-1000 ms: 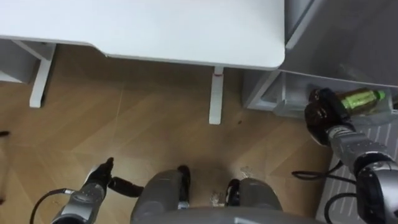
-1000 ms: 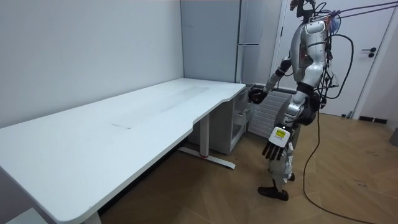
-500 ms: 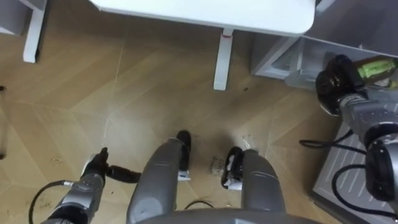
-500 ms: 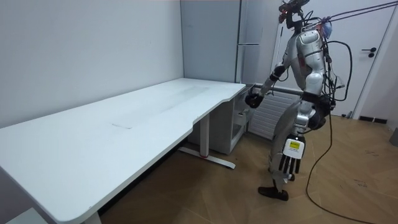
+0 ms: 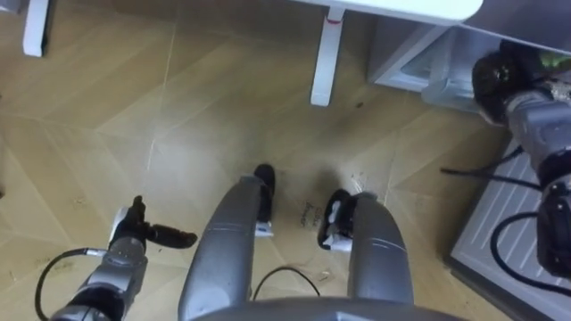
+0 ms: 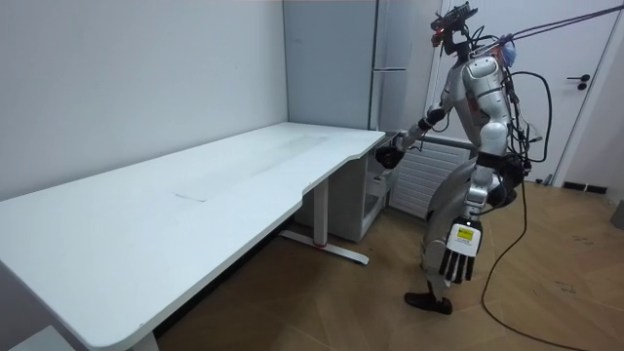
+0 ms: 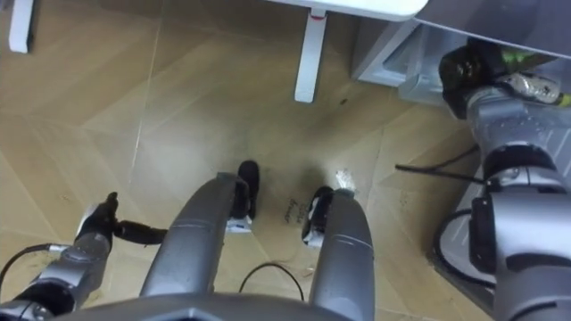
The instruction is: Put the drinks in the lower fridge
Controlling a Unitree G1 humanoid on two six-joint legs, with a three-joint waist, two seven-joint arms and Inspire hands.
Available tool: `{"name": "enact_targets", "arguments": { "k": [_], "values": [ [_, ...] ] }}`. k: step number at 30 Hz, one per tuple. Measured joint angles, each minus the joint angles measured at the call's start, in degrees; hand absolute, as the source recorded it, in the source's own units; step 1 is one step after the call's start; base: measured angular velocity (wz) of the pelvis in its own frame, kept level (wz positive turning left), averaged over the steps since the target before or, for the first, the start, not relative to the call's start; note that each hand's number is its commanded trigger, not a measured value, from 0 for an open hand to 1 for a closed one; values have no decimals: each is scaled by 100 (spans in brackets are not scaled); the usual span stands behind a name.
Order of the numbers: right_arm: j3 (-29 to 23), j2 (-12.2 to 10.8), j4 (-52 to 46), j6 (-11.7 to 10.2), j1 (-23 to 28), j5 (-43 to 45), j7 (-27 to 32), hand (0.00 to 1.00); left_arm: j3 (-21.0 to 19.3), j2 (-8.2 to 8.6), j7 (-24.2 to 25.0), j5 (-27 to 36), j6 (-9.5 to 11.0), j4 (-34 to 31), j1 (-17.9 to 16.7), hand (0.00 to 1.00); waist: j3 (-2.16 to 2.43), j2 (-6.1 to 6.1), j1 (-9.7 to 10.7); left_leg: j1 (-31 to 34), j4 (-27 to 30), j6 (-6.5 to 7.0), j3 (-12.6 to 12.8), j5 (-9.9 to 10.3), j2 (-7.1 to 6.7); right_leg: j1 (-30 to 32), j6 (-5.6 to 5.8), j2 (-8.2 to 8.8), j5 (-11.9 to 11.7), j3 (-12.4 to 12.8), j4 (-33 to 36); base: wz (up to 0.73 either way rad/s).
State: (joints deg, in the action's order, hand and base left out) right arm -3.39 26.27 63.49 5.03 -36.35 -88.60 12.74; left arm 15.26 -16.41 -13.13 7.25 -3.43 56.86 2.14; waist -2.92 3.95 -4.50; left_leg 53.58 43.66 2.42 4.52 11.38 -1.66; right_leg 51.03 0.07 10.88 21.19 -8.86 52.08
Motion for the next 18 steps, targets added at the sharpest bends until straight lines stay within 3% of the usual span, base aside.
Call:
{"name": "enact_targets", "arguments": {
  "k": [6, 12, 18],
  "values": [
    [-28, 19, -4, -247, -52, 22, 211, 0, 5, 1, 2, -51, -32, -26, -35, 0, 11, -51, -31, 17, 21, 10, 2, 2, -2, 27, -7, -13, -26, 27, 7, -1],
    [-31, 44, -1, -288, -64, 152, 352, 0, 14, 2, 9, -16, -29, -131, -72, 0, 25, -207, -39, -23, -6, 7, 23, 2, -8, 12, -25, -1, -16, 42, 21, 0],
    [-42, 87, 0, -295, -64, 138, 420, 0, 13, 2, -24, 3, -19, -136, -79, 0, 25, -229, -23, -50, -32, 1, 33, -1, 1, -5, -40, 1, -7, 36, 20, 0]
  ]
}}
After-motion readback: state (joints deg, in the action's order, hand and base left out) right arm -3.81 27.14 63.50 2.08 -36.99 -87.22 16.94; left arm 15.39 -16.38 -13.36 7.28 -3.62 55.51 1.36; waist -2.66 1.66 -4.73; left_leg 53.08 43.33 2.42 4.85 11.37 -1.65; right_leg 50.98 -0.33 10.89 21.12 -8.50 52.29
